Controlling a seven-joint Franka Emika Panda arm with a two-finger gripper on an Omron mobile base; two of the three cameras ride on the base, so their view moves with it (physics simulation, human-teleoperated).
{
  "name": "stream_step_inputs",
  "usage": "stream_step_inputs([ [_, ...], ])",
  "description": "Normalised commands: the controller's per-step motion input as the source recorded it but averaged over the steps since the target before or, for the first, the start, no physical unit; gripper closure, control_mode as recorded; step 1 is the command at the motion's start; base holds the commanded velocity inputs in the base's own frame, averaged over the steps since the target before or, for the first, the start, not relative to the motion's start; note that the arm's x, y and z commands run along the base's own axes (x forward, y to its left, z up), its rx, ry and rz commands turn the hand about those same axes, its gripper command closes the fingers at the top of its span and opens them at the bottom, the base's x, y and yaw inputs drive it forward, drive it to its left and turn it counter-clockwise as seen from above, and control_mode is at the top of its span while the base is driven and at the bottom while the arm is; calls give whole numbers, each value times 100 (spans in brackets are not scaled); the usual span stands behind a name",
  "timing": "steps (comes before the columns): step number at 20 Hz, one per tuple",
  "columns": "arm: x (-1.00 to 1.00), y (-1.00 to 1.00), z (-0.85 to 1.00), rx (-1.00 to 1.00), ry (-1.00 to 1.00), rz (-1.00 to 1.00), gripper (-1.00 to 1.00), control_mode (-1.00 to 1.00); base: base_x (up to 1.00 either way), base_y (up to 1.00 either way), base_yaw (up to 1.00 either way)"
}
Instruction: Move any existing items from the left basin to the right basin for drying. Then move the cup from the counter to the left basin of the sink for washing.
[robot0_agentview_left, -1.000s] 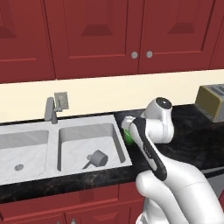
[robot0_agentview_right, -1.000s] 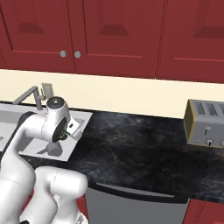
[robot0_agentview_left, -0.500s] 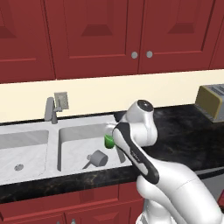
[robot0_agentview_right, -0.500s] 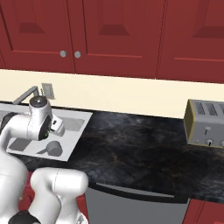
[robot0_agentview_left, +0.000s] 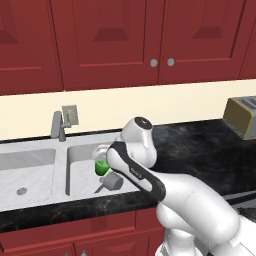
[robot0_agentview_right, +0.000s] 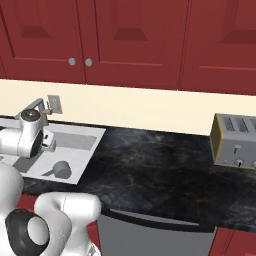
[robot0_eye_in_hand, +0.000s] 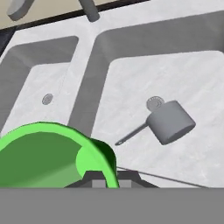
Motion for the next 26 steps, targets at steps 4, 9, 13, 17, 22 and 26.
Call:
stream_step_inputs([
  [4,3,85,0,0,3,20,100,-100,0,0,0],
  [9,8,88,0,-1,5,19,100,-100,0,0,0],
  [13,5,86,-2,-1,5,18,100,-100,0,0,0],
  [17,1,67,-19,0,1,16,100,-100,0,0,0],
  [22,30,71,-17,-13,3,1,100,-100,0,0,0],
  [26,43,63,-7,-11,4,0,100,-100,0,0,0],
])
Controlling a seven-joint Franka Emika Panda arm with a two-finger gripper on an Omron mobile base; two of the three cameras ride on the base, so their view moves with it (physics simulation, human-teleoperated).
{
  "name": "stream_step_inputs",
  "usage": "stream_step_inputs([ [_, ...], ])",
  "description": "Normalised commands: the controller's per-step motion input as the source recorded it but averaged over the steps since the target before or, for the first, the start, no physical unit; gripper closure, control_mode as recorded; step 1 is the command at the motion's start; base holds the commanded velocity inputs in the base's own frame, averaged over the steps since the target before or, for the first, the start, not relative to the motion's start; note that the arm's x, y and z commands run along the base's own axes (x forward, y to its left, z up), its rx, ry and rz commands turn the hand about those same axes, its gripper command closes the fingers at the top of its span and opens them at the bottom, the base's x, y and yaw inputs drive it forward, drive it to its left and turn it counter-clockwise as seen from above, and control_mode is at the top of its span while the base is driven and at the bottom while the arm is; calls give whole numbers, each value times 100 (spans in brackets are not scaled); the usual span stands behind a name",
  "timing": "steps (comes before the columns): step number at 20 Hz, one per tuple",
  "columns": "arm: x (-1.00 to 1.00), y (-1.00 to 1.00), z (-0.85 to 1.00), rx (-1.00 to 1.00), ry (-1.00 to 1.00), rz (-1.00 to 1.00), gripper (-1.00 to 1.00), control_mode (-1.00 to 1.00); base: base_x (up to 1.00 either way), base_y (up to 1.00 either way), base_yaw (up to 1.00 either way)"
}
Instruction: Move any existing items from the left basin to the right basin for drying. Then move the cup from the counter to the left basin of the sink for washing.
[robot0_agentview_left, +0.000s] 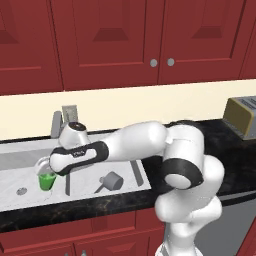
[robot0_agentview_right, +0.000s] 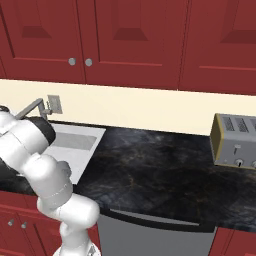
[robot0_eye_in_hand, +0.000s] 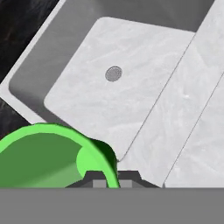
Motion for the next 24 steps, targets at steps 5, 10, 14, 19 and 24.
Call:
stream_step_inputs([
  [5,46,58,0,-10,7,-2,100,-100,0,0,0],
  [10,44,52,-11,-10,13,-2,100,-100,0,0,0],
  [14,29,43,-8,-15,6,-3,100,-100,0,0,0],
  [19,25,37,0,-15,8,-5,100,-100,0,0,0],
  [24,26,21,-3,-8,9,-3,100,-100,0,0,0],
])
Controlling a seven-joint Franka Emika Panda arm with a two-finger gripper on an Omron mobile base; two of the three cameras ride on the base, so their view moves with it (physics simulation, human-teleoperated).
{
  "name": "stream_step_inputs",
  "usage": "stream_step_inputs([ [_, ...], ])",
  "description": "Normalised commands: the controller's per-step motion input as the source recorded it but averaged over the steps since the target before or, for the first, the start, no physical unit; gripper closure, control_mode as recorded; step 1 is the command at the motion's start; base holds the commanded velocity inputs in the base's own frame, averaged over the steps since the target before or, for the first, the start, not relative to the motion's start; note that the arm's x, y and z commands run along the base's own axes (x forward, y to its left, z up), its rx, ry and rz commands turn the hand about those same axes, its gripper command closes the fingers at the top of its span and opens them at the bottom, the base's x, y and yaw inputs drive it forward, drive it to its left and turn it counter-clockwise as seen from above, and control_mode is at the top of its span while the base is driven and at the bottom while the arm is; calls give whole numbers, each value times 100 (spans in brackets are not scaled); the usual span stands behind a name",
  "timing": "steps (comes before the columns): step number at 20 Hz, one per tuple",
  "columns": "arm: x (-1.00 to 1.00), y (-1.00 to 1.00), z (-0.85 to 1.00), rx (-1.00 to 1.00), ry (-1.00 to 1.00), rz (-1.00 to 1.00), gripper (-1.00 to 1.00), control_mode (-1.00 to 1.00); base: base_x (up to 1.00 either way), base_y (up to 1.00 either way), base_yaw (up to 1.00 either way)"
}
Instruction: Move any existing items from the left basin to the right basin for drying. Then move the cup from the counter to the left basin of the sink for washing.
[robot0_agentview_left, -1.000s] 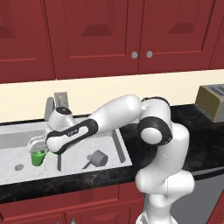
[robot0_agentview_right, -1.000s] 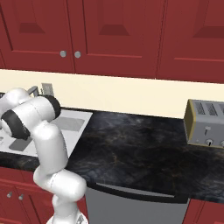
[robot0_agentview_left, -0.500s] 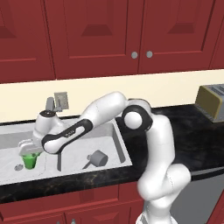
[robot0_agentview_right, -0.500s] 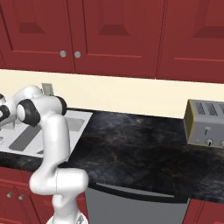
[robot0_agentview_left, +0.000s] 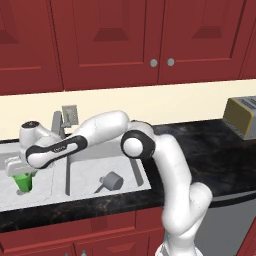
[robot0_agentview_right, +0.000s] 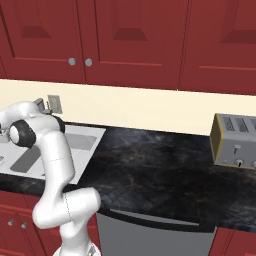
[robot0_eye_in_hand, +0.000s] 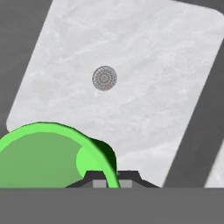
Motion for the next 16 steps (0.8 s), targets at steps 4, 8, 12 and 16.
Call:
stream_step_inputs([
  [4,29,20,-16,-6,7,-1,100,-100,0,0,0],
  [8,26,14,-31,-3,3,0,100,-100,0,0,0],
  [12,26,12,-25,-4,2,0,100,-100,0,0,0],
  [16,17,3,-36,-4,0,0,100,-100,0,0,0],
])
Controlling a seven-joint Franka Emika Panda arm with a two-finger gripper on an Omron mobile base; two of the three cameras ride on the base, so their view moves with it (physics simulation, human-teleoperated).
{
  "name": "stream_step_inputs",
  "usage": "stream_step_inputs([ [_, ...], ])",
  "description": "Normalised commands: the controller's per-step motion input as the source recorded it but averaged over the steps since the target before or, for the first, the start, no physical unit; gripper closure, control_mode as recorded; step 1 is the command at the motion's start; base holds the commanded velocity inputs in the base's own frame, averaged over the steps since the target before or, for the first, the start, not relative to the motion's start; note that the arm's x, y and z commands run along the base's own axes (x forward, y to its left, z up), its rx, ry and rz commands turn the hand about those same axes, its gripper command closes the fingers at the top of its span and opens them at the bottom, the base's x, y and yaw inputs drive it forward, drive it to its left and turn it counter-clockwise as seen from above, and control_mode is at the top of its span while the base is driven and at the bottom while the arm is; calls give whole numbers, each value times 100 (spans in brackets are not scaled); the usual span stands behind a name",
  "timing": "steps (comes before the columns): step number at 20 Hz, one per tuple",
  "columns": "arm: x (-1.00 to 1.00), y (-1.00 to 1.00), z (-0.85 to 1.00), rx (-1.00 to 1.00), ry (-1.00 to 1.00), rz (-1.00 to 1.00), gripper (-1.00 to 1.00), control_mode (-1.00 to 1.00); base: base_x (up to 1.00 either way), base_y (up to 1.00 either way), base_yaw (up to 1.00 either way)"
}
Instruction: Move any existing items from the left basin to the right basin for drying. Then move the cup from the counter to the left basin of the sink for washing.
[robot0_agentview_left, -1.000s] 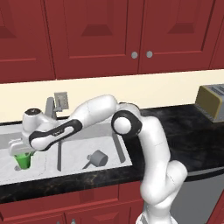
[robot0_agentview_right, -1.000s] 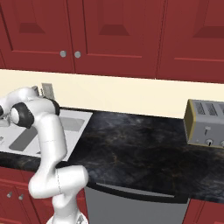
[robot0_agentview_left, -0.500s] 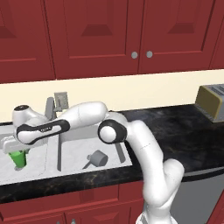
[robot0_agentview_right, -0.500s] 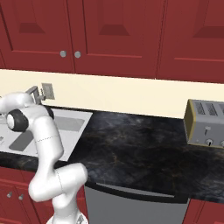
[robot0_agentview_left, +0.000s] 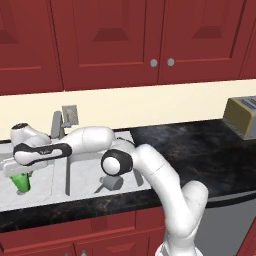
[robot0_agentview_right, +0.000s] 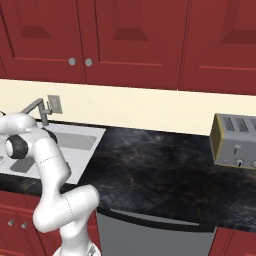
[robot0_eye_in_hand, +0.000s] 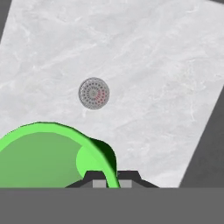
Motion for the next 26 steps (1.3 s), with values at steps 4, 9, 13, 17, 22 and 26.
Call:
stream_step_inputs([
  [4,2,0,-50,-2,0,0,100,-100,0,0,0],
  [9,0,0,-38,0,0,0,100,-100,0,0,0],
  [13,3,0,-27,0,-1,0,100,-100,0,0,0],
  [17,3,0,-34,0,-4,0,100,-100,0,0,0],
  [22,6,0,-34,0,-2,0,100,-100,0,0,0],
  [26,10,0,-22,0,0,0,100,-100,0,0,0],
])
